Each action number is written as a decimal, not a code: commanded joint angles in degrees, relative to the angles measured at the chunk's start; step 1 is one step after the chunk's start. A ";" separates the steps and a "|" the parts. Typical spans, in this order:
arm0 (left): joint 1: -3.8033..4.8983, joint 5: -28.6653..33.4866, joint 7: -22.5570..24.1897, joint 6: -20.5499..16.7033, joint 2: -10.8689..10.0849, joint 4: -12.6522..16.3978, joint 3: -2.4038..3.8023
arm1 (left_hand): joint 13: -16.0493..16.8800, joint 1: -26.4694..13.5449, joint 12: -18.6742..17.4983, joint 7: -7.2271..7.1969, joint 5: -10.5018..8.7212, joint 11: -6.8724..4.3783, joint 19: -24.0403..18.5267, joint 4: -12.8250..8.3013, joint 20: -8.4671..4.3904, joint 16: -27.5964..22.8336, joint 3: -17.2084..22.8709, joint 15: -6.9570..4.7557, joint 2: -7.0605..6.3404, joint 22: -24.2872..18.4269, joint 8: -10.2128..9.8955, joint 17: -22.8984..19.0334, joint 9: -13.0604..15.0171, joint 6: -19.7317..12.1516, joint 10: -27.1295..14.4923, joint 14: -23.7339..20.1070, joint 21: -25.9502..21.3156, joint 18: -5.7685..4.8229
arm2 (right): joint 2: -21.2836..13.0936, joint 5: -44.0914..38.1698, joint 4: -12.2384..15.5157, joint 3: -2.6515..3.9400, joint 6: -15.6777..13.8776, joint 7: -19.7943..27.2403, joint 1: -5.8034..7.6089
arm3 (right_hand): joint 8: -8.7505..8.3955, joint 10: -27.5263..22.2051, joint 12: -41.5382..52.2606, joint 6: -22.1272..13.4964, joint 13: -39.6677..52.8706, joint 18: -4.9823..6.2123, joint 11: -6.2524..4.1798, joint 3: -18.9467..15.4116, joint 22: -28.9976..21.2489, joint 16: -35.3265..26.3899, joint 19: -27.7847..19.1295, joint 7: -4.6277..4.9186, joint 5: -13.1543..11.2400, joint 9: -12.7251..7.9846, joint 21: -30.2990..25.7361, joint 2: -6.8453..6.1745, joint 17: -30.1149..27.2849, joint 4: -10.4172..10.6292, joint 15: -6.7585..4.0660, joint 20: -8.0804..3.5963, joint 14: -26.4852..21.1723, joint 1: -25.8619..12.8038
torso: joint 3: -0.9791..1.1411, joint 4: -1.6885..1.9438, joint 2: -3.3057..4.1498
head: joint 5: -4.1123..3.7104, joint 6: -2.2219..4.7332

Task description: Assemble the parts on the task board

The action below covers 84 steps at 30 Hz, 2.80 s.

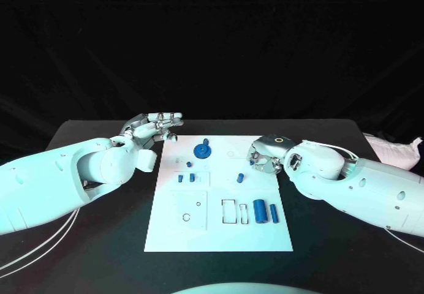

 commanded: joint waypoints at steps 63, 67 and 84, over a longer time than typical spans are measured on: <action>-0.02 -0.77 0.55 0.36 0.89 -0.24 0.04 | -0.13 -0.47 0.77 1.04 0.02 0.61 0.08 -1.12 0.38 -0.37 -1.05 0.52 0.14 -0.36 0.01 -1.80 -0.11 -1.96 -2.80 -0.87 -0.52 0.58 | 0.15 1.50 14.80 1.59 -10.81 0.87 -3.40 | 1.48 7.25 -0.68 5.38 -2.83 -0.62 -1.14 5.20 4.84 2.31 2.95 -0.69 -2.77 1.71 3.57 2.82 1.96 -6.21 -1.12 -0.93 2.30 -0.97 | -0.07 0.06 -0.07 | 2.86 -0.69; -0.02 -0.77 0.54 0.35 0.94 0.04 0.05 | -0.14 -0.47 0.78 1.04 0.02 0.62 0.08 -1.14 0.38 -0.37 -1.06 0.52 0.14 -0.36 0.01 -1.80 -0.10 -1.97 -2.82 -0.88 -0.53 0.58 | 2.40 0.62 14.79 1.57 -10.10 2.08 -4.93 | 1.46 7.23 -0.73 5.36 -2.87 -0.61 -1.09 5.24 4.81 2.26 2.93 -0.64 -2.74 1.72 3.56 2.81 1.91 -6.23 -1.11 -0.93 2.28 -1.10 | -0.10 -0.08 -0.02 | 3.88 -0.82; -0.01 -0.77 0.42 0.59 1.36 0.93 0.05 | -0.14 -0.49 0.82 1.07 0.02 0.64 0.05 -1.17 0.40 -0.44 -1.09 0.54 0.14 -0.38 0.02 -1.94 -0.10 -2.03 -2.92 -0.95 -0.55 0.58 | 8.50 -0.29 10.83 0.75 -6.35 3.64 -9.29 | 1.38 7.18 -0.82 5.29 -2.97 -0.59 -1.06 5.42 4.72 2.32 2.88 -0.60 -2.57 1.74 3.51 2.80 1.94 -6.43 -1.08 -0.93 2.27 -1.19 | -0.18 0.18 -0.06 | 6.07 -1.82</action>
